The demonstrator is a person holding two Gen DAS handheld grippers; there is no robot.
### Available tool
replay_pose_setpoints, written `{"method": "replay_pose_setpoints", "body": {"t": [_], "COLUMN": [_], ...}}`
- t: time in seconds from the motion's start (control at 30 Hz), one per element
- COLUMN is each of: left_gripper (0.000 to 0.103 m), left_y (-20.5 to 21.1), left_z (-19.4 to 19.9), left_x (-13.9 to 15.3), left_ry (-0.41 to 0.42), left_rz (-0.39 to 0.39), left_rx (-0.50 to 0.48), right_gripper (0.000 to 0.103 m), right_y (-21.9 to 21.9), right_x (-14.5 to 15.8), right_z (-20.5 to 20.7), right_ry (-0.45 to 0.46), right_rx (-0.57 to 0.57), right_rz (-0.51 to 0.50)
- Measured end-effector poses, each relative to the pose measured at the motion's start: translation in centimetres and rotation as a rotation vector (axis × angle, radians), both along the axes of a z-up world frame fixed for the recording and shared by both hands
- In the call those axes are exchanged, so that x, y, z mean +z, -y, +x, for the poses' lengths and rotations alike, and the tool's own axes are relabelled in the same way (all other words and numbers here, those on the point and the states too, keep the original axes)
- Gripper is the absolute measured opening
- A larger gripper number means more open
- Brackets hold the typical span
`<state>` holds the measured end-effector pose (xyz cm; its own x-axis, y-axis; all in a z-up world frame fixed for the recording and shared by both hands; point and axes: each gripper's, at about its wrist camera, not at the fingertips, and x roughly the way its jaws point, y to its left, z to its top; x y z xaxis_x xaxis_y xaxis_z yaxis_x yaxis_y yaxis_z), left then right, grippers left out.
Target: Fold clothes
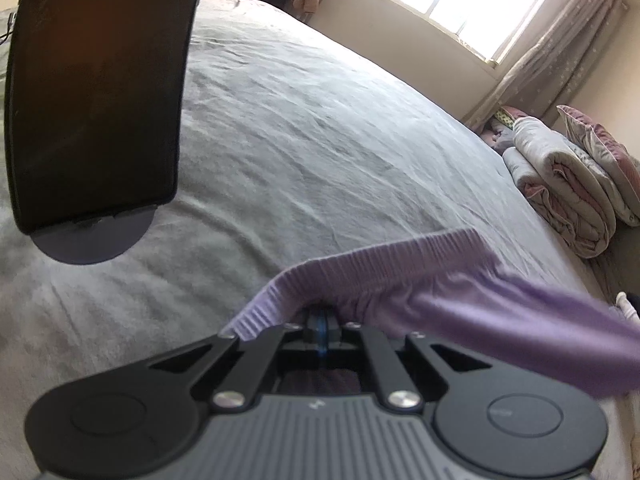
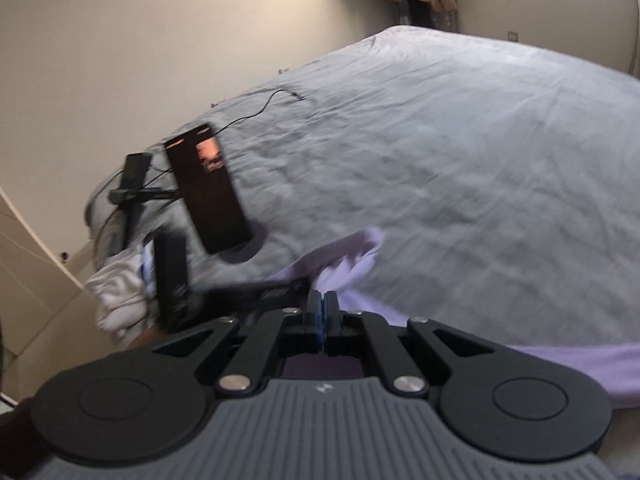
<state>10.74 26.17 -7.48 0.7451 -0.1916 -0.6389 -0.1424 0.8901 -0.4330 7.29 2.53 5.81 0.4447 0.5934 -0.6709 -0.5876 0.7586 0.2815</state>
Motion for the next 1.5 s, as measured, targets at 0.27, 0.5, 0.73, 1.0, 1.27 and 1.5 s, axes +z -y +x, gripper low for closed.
{"method": "replay_pose_setpoints", "body": {"t": [0.27, 0.5, 0.73, 1.0, 1.27, 1.5], "left_gripper": [0.002, 0.003, 0.005, 0.004, 0.004, 0.009], "left_y": [0.0, -0.3, -1.1, -4.2, -5.9, -6.4], "left_z": [-0.4, -0.9, -2.4, -5.0, -5.0, -4.7], "left_x": [0.1, 0.4, 1.3, 1.3, 0.1, 0.3], "left_ry": [0.004, 0.004, -0.007, 0.01, 0.0, -0.015], "left_rz": [0.002, 0.001, -0.018, -0.079, -0.125, -0.187], "left_rx": [-0.003, -0.017, -0.05, -0.095, -0.123, -0.114], "right_gripper": [0.001, 0.0, 0.015, 0.034, 0.034, 0.017], "right_y": [-1.0, -1.7, -1.2, -1.0, -1.7, -3.1], "right_x": [-7.6, -10.4, -9.3, -9.3, -11.3, -10.0], "right_z": [-3.1, -2.7, -2.0, 2.3, 3.8, 2.7], "right_ry": [-0.165, -0.191, -0.165, -0.134, -0.084, -0.047], "right_rx": [-0.006, -0.031, -0.037, -0.11, -0.154, -0.082], "right_rz": [0.0, -0.019, 0.03, 0.092, 0.16, 0.278]}}
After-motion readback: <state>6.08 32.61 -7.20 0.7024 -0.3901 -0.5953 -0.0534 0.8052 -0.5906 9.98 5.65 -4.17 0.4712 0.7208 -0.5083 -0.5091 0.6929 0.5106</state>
